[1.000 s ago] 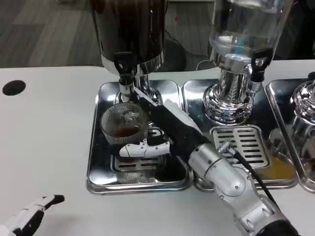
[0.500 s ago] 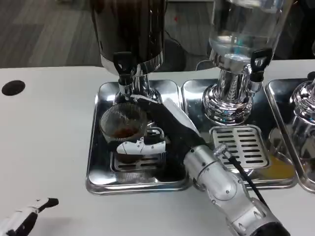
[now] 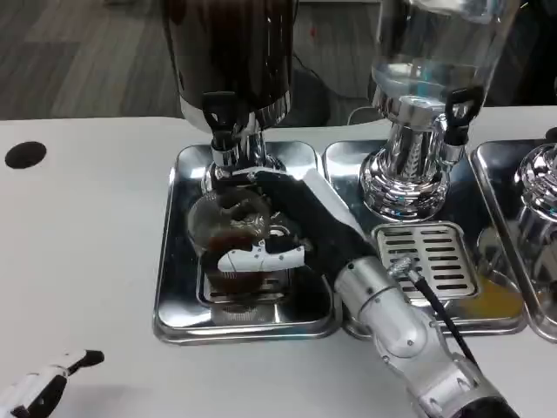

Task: Grasp the cup under the faucet to collect the drink, then remove the cup.

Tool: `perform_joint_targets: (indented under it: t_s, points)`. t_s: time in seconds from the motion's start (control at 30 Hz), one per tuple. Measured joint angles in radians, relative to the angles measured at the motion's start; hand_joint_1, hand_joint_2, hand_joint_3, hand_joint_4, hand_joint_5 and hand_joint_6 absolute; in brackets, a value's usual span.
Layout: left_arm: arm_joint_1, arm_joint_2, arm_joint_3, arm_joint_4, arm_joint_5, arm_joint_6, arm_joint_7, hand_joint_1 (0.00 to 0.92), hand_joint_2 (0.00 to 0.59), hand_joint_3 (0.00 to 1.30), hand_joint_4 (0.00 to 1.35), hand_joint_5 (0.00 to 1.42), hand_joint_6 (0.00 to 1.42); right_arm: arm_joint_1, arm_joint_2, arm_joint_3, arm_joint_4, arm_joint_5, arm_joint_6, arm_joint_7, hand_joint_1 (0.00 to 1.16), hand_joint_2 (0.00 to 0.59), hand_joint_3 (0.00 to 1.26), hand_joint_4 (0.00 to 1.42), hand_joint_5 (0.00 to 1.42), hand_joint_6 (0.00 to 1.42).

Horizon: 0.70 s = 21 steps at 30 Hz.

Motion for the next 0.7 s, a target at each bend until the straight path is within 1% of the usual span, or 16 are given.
perform_joint_targets:
  t_s: [0.27,0.47,0.6,0.7]
  points:
    - [-0.001,0.000,-0.008,0.002,0.000,-0.004,0.000,0.000,0.074,0.29,0.25,0.30,0.53,0.037,-0.024,-0.013,-0.045,0.001,-0.008,0.001,0.86,0.092,0.49,0.47,0.47,0.34]
    - [-0.009,-0.001,-0.010,0.002,-0.001,-0.005,0.000,0.000,0.075,0.29,0.25,0.30,0.54,0.070,-0.043,-0.028,-0.089,0.012,-0.007,0.020,0.85,0.091,0.49,0.47,0.48,0.35]
    - [-0.013,-0.001,-0.010,0.002,-0.002,-0.006,0.000,0.000,0.075,0.29,0.25,0.30,0.54,0.095,-0.069,-0.037,-0.134,0.020,-0.005,0.038,0.85,0.093,0.49,0.47,0.48,0.35]
    - [-0.014,-0.001,-0.011,0.002,-0.003,-0.006,0.000,0.000,0.073,0.29,0.25,0.30,0.54,0.111,-0.080,-0.046,-0.158,0.023,0.001,0.046,0.85,0.095,0.49,0.47,0.48,0.36]
